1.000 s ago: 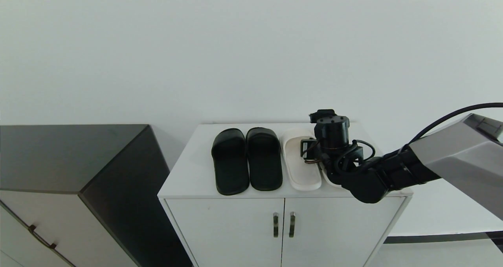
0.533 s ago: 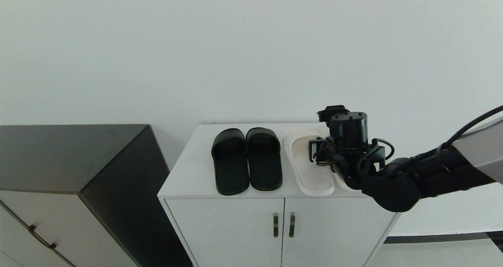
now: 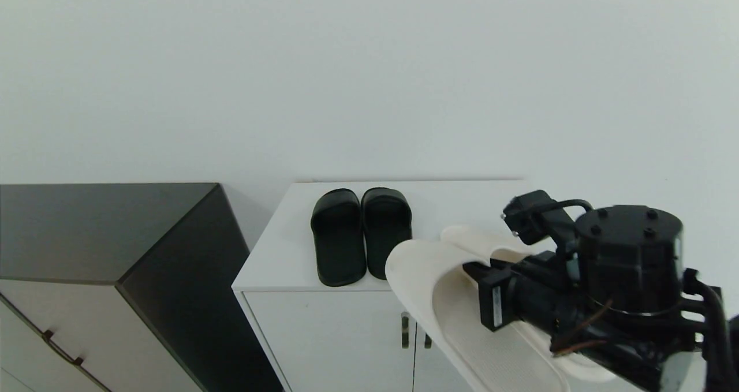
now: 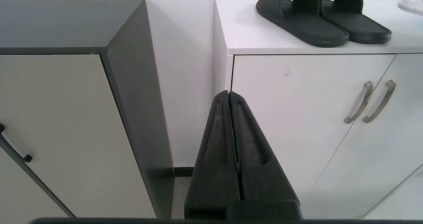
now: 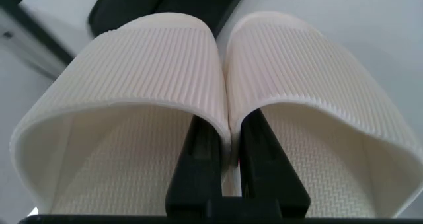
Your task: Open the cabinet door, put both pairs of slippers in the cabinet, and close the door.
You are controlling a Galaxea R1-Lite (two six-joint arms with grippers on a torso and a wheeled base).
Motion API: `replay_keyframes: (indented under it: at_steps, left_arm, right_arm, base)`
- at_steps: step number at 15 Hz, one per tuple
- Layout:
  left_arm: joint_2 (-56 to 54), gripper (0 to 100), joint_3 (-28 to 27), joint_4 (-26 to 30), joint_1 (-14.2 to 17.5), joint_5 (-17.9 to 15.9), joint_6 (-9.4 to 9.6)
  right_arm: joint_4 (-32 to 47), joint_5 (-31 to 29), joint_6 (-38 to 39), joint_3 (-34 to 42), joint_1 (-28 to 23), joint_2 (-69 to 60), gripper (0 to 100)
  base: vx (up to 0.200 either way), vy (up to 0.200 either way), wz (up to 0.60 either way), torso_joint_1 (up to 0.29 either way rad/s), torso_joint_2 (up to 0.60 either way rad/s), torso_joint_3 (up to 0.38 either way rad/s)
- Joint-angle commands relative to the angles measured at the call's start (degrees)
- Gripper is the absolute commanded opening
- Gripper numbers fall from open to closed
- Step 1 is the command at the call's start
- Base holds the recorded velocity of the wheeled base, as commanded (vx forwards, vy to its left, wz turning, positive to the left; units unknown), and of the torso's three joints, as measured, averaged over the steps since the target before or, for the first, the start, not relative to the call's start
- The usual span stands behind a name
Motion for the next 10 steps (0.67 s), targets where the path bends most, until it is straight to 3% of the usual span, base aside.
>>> replay_keyframes:
  at_steps: [1,3,10]
  left_arm:
    - [0.08,0,0.00,0.02,-0.02,-0.11,-0.02]
    - [0.08,0,0.00,0.02,-0.02,-0.11,-0.02]
    - [0.08,0,0.00,0.02,-0.02,-0.11,-0.11]
  right_arm:
    - [0.45,3.24,0.76,5.47,1.38,-6.46,0]
    - [1.15,3.77,0.50,6.18,1.55,-6.29,0]
    - [0.80,6.23,0.59,9.16,1.47,-7.61,0]
  base:
    - [0.000,0.000,0.00,0.000,0.00,0.000]
    - [0.000,0.000,0.00,0.000,0.00,0.000]
    - [-0.200,0.000,0.00,0.000,0.00,0.005]
